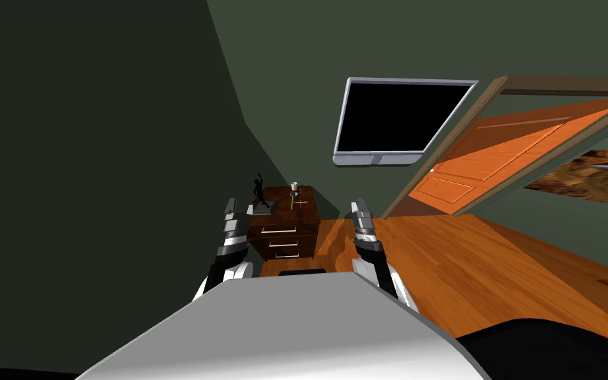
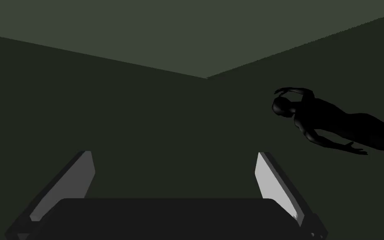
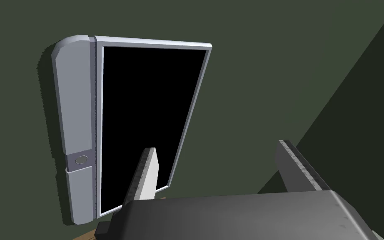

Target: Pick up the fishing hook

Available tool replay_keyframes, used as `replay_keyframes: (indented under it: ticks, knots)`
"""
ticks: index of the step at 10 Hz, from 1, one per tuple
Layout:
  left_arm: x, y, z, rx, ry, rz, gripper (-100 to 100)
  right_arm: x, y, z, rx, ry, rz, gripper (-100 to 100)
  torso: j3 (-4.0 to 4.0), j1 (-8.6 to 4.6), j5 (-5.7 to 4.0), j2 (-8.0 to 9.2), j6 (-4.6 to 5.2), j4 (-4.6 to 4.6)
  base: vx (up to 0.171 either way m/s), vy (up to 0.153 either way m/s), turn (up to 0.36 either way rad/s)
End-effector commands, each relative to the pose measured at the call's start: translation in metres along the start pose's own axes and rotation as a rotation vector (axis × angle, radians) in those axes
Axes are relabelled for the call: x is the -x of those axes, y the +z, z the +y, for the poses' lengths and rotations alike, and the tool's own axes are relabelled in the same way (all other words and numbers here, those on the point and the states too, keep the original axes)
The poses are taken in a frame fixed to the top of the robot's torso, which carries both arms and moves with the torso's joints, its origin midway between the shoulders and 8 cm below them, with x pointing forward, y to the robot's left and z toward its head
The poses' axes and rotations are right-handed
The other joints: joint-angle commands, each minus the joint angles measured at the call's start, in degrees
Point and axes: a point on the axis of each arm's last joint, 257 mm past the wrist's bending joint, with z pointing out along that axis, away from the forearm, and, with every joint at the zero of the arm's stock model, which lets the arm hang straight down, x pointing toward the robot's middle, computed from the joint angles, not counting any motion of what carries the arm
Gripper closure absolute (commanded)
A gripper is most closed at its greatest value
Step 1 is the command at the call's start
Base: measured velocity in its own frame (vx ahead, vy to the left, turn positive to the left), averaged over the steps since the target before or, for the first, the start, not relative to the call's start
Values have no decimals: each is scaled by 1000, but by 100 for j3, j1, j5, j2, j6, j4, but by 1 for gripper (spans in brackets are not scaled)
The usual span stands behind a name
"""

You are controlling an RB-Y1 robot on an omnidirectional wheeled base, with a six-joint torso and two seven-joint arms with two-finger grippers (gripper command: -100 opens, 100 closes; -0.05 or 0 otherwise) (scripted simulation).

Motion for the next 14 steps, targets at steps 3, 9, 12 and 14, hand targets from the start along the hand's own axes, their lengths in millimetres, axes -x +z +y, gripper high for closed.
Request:
replay_keyframes:
  ticks: [3,9,12,14]
  knots:
    - [-5,-7,13,52,47,76,-100,0,0,0,0,0,0,0,0,-29,-6,0,0,0,-1,-81,13]
    - [-3,-35,60,240,160,208,-100,0,0,0,0,1,0,0,5,-103,-23,9,1,1,-13,-230,26]
    - [6,-56,86,357,229,267,-100,0,0,0,0,1,0,0,1,-104,-25,3,0,0,-9,-276,31]
    - [15,-72,103,439,279,302,-100,0,0,0,0,1,0,0,3,-116,-27,4,0,1,-13,-309,29]
